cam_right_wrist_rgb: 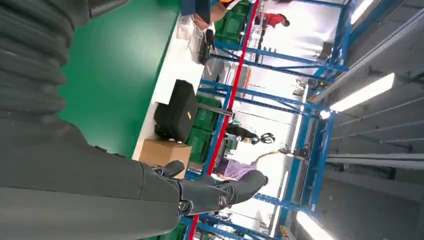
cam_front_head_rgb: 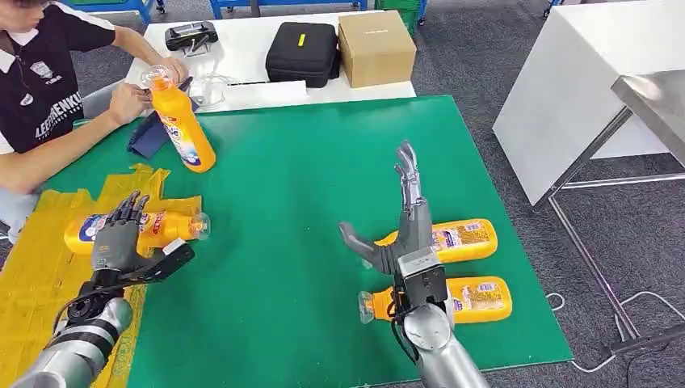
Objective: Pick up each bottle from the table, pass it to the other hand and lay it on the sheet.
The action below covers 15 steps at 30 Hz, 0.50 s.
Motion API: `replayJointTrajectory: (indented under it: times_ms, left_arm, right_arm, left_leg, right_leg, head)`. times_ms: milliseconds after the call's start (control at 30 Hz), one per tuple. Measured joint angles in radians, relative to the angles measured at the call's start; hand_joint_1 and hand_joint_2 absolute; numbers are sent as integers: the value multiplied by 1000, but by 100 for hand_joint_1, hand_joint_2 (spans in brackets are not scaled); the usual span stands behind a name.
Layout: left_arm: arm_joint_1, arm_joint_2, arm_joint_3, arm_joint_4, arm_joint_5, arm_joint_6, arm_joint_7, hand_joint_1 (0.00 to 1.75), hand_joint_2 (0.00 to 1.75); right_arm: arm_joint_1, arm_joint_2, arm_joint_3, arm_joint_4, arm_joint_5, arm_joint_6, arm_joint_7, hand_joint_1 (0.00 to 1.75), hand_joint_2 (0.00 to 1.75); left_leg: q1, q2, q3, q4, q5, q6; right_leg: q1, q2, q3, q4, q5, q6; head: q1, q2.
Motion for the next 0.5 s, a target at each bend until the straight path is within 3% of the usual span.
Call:
replayJointTrajectory:
  times_ms: [333, 433, 500]
  left_arm:
    - [81, -62, 8, -142, 201, -47, -146, 0, 175]
    - [144, -97, 9, -262, 445, -164, -290, 0, 175]
    - [176, -120, 8, -328, 495, -191, -312, 0, 175]
  right_arm:
    - [-1, -2, 0, 1, 63, -7, 19, 0, 175]
    - [-7, -31, 7, 2, 263, -30, 85, 0, 175]
    - [-8, -54, 7, 2, 314, -31, 98, 0, 175]
  left_leg:
    - [0, 0, -1, 0, 0, 0]
    - [-1, 0, -1, 0, 0, 0]
    - [-1, -1, -2, 0, 0, 0]
  right_leg:
    - [0, 0, -1, 0, 0, 0]
    - [-1, 0, -1, 0, 0, 0]
    - [-1, -1, -1, 0, 0, 0]
  head:
    - [0, 0]
    - [0, 0]
    - [1, 0]
